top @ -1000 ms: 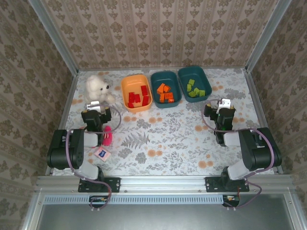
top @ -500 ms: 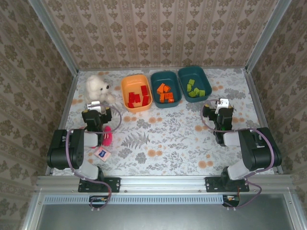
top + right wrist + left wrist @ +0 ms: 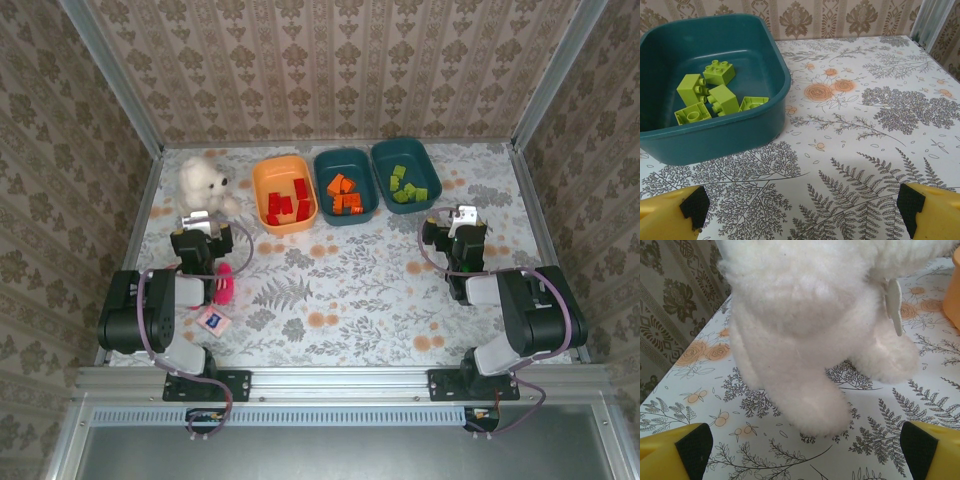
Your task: Sort the legos into containers by color
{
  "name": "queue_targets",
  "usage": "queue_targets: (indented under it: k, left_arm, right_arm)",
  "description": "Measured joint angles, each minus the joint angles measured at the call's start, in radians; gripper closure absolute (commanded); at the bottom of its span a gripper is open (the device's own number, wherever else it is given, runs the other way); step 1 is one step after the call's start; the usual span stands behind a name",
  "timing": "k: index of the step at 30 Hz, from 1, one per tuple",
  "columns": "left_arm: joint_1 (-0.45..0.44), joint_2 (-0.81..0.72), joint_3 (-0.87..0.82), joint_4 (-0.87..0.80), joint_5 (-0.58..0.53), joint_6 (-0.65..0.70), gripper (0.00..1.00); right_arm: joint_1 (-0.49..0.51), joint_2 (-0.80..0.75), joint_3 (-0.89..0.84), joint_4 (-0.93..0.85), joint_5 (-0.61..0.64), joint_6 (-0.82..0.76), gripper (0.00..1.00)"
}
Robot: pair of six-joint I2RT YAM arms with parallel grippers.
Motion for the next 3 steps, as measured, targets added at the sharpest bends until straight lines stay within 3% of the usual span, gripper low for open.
queue_targets:
  k: [3]
  left_arm:
    - [0.0,0.0,0.0,0.0,0.0,0.0,0.0]
  right_arm:
    - [0.0,0.0,0.004,-0.007,0.0,0.0,0.0]
